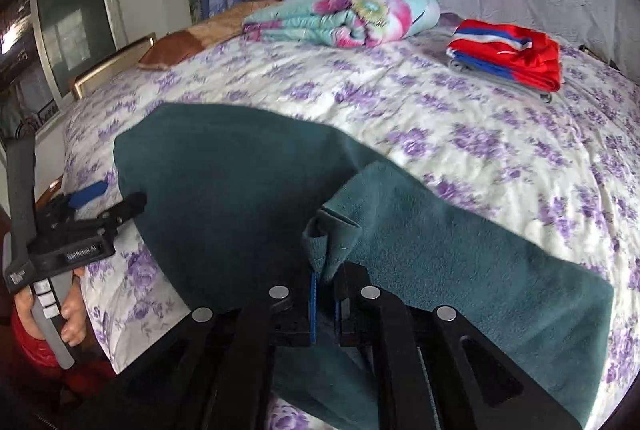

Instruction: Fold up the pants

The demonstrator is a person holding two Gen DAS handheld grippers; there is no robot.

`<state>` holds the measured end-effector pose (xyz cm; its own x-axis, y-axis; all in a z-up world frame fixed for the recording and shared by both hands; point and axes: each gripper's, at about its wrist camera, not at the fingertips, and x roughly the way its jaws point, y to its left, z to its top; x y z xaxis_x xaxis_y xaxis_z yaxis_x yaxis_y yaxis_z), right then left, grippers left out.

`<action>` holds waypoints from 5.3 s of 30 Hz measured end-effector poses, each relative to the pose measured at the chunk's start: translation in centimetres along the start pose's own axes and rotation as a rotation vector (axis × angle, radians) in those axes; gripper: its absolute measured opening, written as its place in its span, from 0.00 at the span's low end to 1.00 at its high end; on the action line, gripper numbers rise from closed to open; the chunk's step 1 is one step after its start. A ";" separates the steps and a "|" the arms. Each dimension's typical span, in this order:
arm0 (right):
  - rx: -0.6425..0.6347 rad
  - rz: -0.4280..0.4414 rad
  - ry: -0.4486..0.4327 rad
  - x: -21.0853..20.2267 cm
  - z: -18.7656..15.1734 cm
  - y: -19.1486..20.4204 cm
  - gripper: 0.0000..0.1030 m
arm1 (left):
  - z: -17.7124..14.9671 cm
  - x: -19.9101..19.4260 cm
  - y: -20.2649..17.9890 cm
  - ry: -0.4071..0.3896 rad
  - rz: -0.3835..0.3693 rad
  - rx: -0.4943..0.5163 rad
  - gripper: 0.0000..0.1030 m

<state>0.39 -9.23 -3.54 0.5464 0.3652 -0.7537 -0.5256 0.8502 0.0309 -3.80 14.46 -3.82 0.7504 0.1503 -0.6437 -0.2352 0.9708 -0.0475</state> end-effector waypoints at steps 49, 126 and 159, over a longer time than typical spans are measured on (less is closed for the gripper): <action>0.232 -0.146 -0.160 -7.7 -3.8 -9.1 0.95 | 4.9 3.8 8.4 0.149 -0.457 -0.518 0.09; 0.377 -0.198 -0.186 -9.0 -7.0 -15.7 0.97 | 3.8 4.2 -19.8 0.082 -0.147 0.335 0.96; 0.548 0.039 -0.071 -4.8 -6.2 -20.3 0.97 | 2.7 3.3 -19.3 0.125 -0.295 0.337 0.95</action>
<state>4.41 -30.56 -4.63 0.5860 0.4091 -0.6995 -0.1404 0.9014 0.4095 4.89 -3.31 -2.96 0.6700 -0.1448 -0.7281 0.2063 0.9785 -0.0047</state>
